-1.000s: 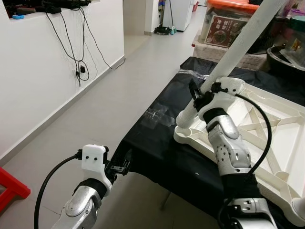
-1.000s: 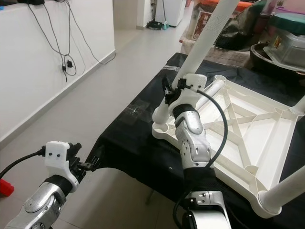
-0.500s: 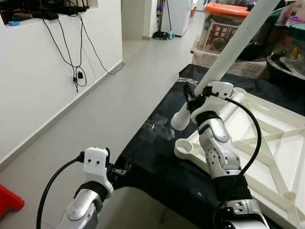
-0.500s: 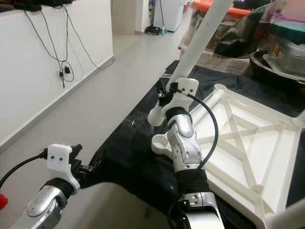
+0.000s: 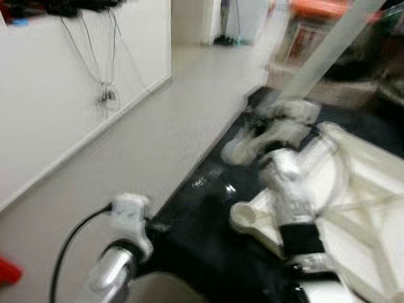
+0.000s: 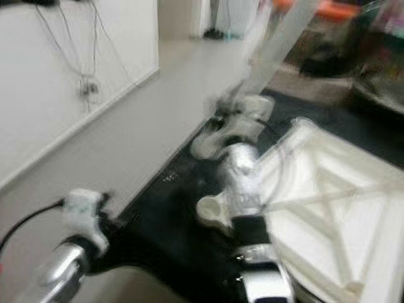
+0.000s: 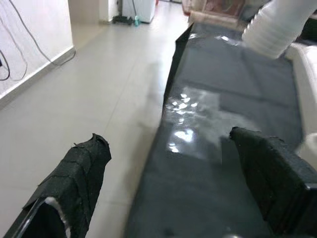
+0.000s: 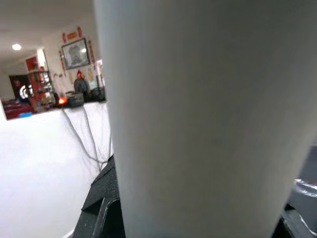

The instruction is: Building children table

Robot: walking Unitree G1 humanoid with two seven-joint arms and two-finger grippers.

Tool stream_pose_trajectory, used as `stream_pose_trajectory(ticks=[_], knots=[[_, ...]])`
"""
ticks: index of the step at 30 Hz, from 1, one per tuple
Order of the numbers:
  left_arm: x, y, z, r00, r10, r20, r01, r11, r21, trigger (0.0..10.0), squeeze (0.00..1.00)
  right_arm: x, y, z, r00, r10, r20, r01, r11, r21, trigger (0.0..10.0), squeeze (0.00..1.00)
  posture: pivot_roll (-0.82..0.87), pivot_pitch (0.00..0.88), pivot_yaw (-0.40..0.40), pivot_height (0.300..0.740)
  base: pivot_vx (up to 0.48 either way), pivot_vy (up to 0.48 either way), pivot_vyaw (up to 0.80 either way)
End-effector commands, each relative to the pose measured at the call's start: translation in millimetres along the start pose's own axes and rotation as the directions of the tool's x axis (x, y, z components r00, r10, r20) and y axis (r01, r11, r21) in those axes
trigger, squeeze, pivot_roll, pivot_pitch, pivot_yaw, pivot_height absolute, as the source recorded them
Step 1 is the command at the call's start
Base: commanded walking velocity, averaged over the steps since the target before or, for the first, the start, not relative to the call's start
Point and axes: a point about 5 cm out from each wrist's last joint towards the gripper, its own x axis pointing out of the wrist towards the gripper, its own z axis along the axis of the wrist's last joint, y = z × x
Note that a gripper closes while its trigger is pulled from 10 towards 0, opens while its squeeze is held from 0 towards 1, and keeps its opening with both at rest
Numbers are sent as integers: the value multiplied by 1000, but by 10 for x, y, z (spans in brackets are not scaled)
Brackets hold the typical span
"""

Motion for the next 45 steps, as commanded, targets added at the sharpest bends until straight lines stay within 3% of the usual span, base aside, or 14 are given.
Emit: stream_pose_trajectory(ticks=[1, 8, 16, 19, 23, 25, 29, 31, 32, 33, 40, 41, 42, 45], knots=[[-21, -23, -57, 1000, -5, -26, 5, 1000, 4, 10000, 0, 10, -85, 46, 1000, -17, 23, 17, 1000, 7, 10000, 0, 105, 50, -77, 740, 0, 0, 0], [-43, -114, -52, 999, -43, -27, 42, 999, -23, 10000, 0, 143, -126, 105, 996, 94, 8, -94, 995, 11, 10000, 0, 104, 61, -82, 740, 0, 0, 0], [-147, -299, -50, 991, -130, -45, 127, 990, -67, 10000, 0, 319, -299, 112, 937, 329, -117, -320, 943, 89, 10000, 0, 111, 91, -95, 740, 0, 0, 0], [-151, -305, -49, 990, -133, -46, 130, 989, -69, 10000, 0, 322, -305, 113, 935, 335, -120, -326, 941, 89, 10000, 0, 111, 91, -95, 740, 0, 0, 0], [-210, -398, -5, 984, -175, -41, 171, 982, -82, 10000, 0, 304, -312, 86, 862, 480, -160, -461, 876, 143, 10000, 0, 118, 130, -103, 740, 0, 0, 0], [-286, -489, 28, 977, -207, -43, 203, 976, -83, 10000, 0, 277, -325, 101, 778, 607, -162, -574, 792, 209, 10000, 0, 121, 164, -101, 740, 0, 0, 0], [-341, -539, 48, 976, -214, -50, 209, 974, -87, 10000, 0, 261, -335, 132, 712, 688, -141, -640, 718, 272, 10000, 0, 125, 177, -101, 740, 0, 0, 0], [-382, -559, 61, 975, -215, -56, 209, 973, -100, 10000, 0, 220, -337, 160, 637, 763, -108, -704, 633, 322, 10000, 0, 127, 197, -99, 740, 0, 0, 0], [-382, -559, 61, 975, -215, -56, 209, 973, -100, 10000, 0, 220, -337, 160, 637, 763, -108, -704, 633, 322, 10000, 0, 127, 197, -99, 740, 0, 0, 0], [-402, -566, 72, 975, -216, -58, 209, 972, -106, 10000, 0, 182, -334, 143, 590, 800, -111, -736, 589, 333, 10000, 0, 133, 216, -99, 740, 0, 0, 0], [-428, -577, 85, 974, -217, -59, 209, 971, -112, 10000, 0, 141, -327, 113, 543, 832, -116, -763, 546, 345, 10000, 0, 134, 226, -99, 740, 0, 0, 0], [-459, -598, 104, 974, -220, -60, 212, 971, -115, 10000, 0, 107, -312, 108, 491, 864, -111, -791, 495, 359, 10000, 0, 136, 248, -102, 740, 0, 0, 0], [-459, -598, 104, 974, -220, -60, 212, 971, -115, 10000, 0, 107, -312, 108, 491, 864, -111, -791, 495, 359, 10000, 0, 136, 248, -102, 740, 0, 0, 0], [-535, -637, 144, 973, -222, -68, 214, 970, -117, 10000, 0, 45, -317, 108, 380, 919, -106, -844, 391, 368, 10000, 0, 143, 263, -99, 740, 0, 0, 0]])
